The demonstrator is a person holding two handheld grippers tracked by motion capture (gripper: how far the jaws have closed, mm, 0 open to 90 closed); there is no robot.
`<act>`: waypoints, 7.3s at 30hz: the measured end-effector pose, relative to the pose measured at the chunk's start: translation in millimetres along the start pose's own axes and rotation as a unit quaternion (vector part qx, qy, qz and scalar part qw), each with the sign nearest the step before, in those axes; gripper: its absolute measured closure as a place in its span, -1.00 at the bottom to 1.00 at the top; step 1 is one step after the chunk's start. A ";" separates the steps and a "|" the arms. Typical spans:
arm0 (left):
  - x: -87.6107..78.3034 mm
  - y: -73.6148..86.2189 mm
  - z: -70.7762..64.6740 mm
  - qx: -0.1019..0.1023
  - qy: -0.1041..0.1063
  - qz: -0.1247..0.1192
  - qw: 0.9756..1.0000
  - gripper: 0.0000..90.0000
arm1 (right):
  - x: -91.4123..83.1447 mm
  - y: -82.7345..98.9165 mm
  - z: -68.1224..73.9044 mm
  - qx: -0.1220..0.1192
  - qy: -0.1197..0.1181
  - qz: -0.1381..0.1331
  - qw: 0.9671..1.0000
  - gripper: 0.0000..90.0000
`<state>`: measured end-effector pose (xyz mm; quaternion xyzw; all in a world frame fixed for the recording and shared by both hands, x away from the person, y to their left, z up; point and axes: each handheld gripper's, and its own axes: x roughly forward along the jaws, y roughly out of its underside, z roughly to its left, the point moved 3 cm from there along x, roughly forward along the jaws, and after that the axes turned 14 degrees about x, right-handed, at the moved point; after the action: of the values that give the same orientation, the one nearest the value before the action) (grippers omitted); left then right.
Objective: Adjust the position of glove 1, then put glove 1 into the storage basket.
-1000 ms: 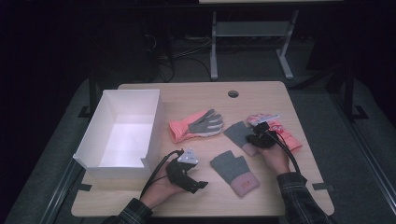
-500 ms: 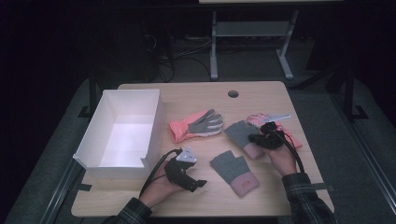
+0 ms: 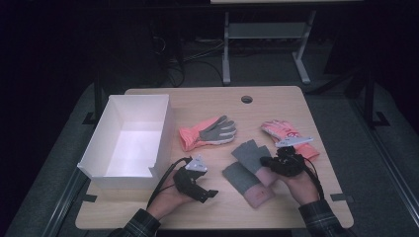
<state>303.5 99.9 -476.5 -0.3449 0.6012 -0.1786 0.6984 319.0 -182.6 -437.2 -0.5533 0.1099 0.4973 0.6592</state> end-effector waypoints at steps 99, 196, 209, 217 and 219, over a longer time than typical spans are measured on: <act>13.6 -15.4 -1.9 -0.026 0.029 0.035 0.999 0.99 | 8.1 65.2 27.7 -0.134 -0.094 0.106 0.981 1.00; 35.5 -54.1 7.2 -0.049 0.090 0.045 0.994 0.43 | -1.5 55.8 -15.7 -0.071 -0.006 0.017 0.997 -0.71; -10.8 -74.6 24.9 -0.053 0.080 0.032 0.995 0.43 | 0.7 55.9 -17.2 -0.067 0.000 0.014 0.998 -0.71; -44.6 -89.9 38.1 -0.054 0.060 0.016 0.997 0.42 | 0.6 55.7 -19.6 -0.060 0.004 0.015 0.998 -0.71; -55.2 -94.0 42.5 -0.054 0.052 0.011 0.997 0.42 | 0.3 55.6 -19.7 -0.058 0.005 0.014 0.998 -0.71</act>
<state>348.2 82.3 -369.8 -0.3659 0.6493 -0.1555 0.6484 283.9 -204.9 -479.0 -0.5915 0.0916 0.5095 0.6182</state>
